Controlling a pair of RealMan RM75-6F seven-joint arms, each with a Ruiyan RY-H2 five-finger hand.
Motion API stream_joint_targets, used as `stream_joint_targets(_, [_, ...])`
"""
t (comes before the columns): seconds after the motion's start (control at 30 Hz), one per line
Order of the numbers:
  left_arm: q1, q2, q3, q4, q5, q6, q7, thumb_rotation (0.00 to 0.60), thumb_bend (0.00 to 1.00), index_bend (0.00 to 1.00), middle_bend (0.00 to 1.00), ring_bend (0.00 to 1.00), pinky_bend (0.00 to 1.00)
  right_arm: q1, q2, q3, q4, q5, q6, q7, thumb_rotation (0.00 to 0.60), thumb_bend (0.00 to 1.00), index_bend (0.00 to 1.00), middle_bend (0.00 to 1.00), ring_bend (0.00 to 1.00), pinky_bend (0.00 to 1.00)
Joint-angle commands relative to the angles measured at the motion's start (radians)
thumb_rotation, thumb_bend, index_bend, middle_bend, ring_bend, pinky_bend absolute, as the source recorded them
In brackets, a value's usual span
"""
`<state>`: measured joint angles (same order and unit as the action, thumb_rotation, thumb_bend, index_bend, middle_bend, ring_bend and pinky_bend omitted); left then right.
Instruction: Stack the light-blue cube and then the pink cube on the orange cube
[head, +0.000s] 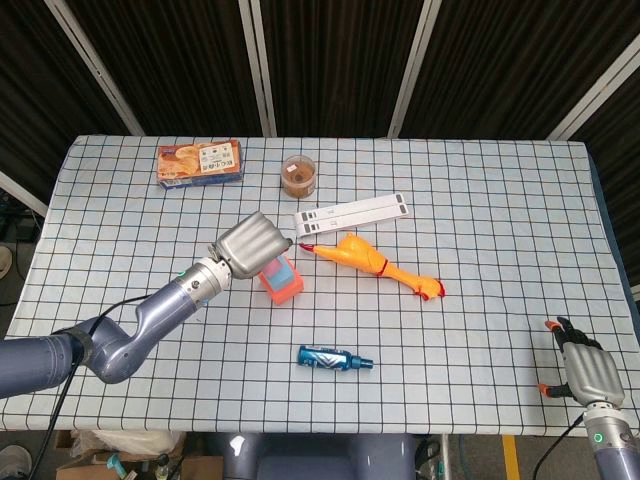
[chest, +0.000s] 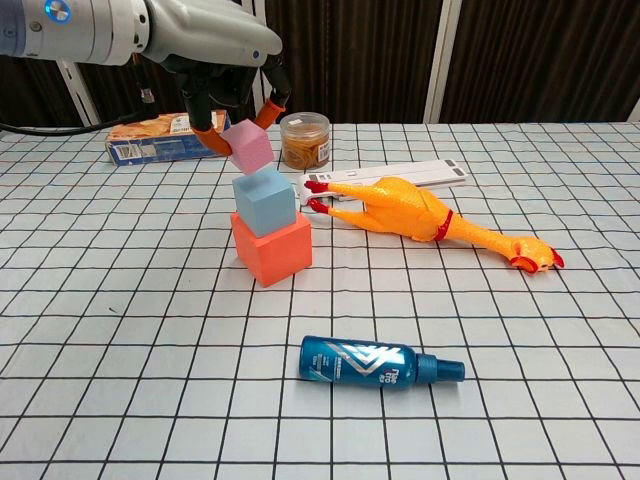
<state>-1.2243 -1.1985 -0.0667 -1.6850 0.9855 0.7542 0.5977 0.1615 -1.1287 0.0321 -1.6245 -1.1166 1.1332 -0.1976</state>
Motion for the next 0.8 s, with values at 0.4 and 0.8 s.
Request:
stream_joint_targets(0.4, [-0.013, -0.022, 0.000, 0.015, -0.024, -0.014, 0.014, 0.600, 0.42, 0.62, 0.97, 0.83, 0.97, -0.002, 0.002, 0.000, 0.006, -0.002, 0.002, 0.012, 0.600, 0.10, 0.15, 0.08, 0.16, 0.22])
stream_joint_targets(0.8, [-0.020, -0.033, 0.011, 0.017, -0.058, -0.022, 0.033, 0.600, 0.41, 0.62, 0.97, 0.82, 0.97, -0.003, 0.004, 0.000, 0.005, -0.006, 0.004, 0.017, 0.600, 0.10, 0.14, 0.08, 0.16, 0.22])
